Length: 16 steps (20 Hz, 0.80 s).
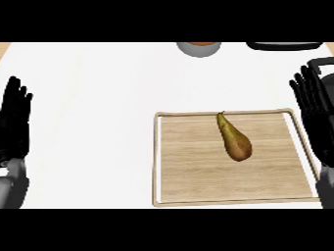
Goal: Pick the pear from the tray and place it in the pot
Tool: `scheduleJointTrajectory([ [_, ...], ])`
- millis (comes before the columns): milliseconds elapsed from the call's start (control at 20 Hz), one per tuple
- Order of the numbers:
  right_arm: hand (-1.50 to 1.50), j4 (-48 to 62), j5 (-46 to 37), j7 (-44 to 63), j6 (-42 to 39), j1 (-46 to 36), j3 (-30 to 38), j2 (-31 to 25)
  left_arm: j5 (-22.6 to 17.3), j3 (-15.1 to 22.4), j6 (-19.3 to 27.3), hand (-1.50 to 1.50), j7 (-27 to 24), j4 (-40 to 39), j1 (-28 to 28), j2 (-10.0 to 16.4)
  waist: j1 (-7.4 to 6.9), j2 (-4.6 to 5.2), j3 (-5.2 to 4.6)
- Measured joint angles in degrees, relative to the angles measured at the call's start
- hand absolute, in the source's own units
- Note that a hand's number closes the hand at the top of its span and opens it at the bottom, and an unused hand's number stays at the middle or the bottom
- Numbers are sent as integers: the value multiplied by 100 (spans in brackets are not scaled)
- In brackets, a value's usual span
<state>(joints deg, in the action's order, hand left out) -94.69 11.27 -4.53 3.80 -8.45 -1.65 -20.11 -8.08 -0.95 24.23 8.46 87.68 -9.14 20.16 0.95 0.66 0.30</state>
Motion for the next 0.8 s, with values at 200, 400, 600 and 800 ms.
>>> scheduleJointTrajectory([
  [200, 150, -416, 84, -878, -487, -110, 305, -345, -31, 179, -207, 0, -307, 118, 86, -163, -5, -70, -12],
  [400, -150, -670, -505, -1651, -362, -231, 884, -905, -85, 450, -399, 0, -606, 273, 247, -394, 133, -118, -36],
  [600, -150, -499, -1133, -2938, 208, 403, 1078, -542, -89, 799, -601, 0, -1001, 386, 503, -682, 50, -86, -24],
  [800, -150, -744, -1251, -4262, 187, 1055, 973, -191, -20, 999, -687, 0, -1355, 360, 719, -888, 7, -81, -23],
])
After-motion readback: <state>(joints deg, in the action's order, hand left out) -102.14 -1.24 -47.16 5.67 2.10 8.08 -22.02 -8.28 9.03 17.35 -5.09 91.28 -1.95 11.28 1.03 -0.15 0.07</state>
